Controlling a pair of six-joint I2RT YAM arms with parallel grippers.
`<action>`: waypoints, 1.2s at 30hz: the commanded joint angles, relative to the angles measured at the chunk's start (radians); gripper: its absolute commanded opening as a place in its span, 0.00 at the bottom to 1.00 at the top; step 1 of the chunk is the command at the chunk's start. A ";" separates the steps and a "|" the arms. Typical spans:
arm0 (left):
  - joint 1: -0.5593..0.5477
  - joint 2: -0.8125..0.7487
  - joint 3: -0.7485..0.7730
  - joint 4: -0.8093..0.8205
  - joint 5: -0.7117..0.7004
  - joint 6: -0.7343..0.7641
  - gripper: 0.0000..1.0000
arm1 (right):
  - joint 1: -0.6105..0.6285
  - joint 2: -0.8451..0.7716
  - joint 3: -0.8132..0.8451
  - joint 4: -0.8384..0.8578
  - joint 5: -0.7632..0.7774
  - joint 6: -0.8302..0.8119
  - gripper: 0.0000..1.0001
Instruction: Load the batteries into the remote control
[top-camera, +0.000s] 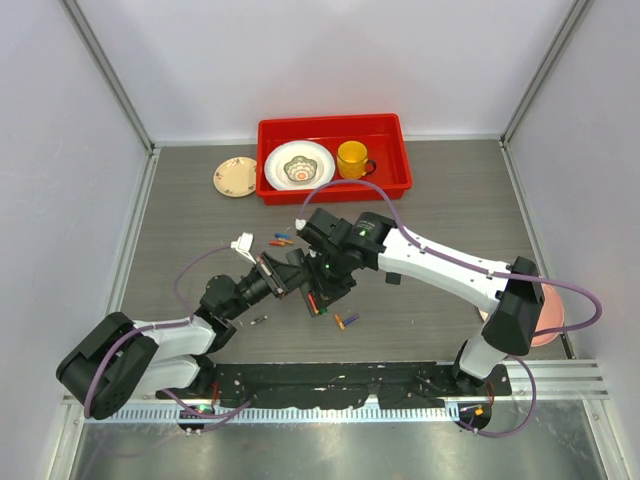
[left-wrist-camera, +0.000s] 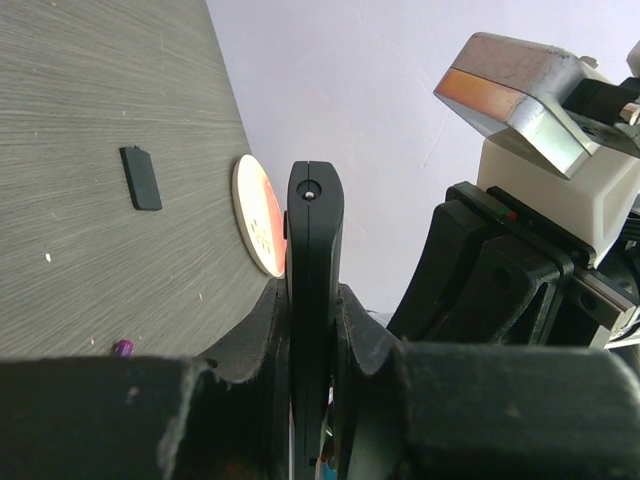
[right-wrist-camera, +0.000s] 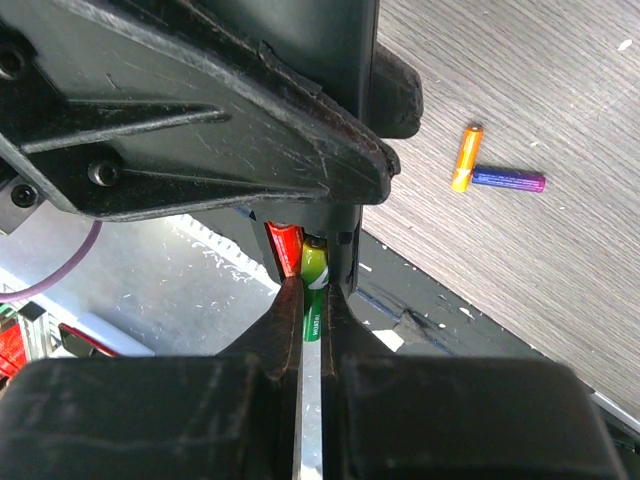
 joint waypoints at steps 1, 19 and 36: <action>-0.025 -0.039 0.028 0.122 0.035 -0.047 0.00 | -0.004 0.023 0.028 0.054 0.102 -0.010 0.01; -0.032 -0.011 0.020 0.198 0.039 -0.084 0.00 | -0.004 0.017 0.022 0.060 0.214 -0.040 0.01; -0.032 0.038 0.017 0.251 0.025 -0.101 0.00 | -0.004 0.010 0.011 0.011 0.237 -0.044 0.19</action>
